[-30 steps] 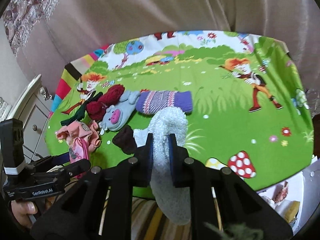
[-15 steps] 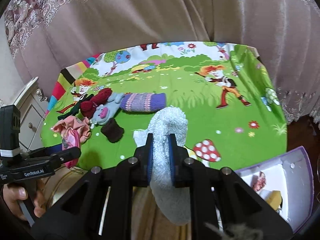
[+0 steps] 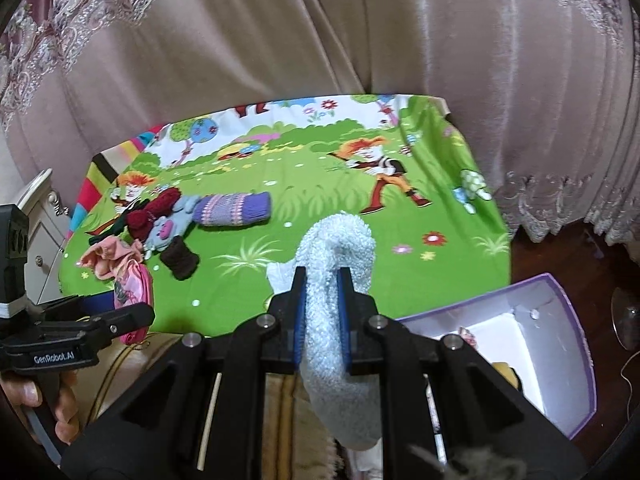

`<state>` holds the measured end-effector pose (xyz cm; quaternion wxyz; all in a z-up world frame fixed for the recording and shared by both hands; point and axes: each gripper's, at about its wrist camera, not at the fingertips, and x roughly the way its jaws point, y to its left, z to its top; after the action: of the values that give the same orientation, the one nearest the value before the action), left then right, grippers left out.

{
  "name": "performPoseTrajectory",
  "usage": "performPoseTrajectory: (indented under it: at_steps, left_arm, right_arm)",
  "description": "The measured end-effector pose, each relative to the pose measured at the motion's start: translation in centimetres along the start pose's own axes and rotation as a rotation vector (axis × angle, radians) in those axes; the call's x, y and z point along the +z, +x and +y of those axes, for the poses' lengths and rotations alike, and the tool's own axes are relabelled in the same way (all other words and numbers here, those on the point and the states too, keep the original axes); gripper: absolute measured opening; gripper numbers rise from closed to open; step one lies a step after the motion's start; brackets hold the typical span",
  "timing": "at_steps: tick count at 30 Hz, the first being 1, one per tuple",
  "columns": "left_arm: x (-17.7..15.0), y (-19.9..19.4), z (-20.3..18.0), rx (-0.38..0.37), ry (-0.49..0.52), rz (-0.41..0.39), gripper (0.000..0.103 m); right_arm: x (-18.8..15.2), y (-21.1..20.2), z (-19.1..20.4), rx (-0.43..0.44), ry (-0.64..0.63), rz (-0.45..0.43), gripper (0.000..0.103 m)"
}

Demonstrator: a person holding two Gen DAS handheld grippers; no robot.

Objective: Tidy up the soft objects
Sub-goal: 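Carry pouch and cloth over the white box and open both tools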

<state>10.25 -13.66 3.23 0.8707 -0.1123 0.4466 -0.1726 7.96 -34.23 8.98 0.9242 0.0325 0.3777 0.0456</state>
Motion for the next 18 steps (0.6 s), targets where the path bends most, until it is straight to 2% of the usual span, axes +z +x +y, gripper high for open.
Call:
performPoseTrajectory:
  at_steps: [9,18]
  left_arm:
    - [-0.5,1.2,-4.4,-0.053,0.070,0.035,0.074]
    - [-0.9,2.8,-8.9,-0.109,0.144,0.069,0.074]
  right_arm:
    - [-0.6,-1.8,-3.5,-0.062,0.045,-0.022,0.017]
    - [-1.2,-3.7,-8.6,-0.155,0.118,-0.040,0.017]
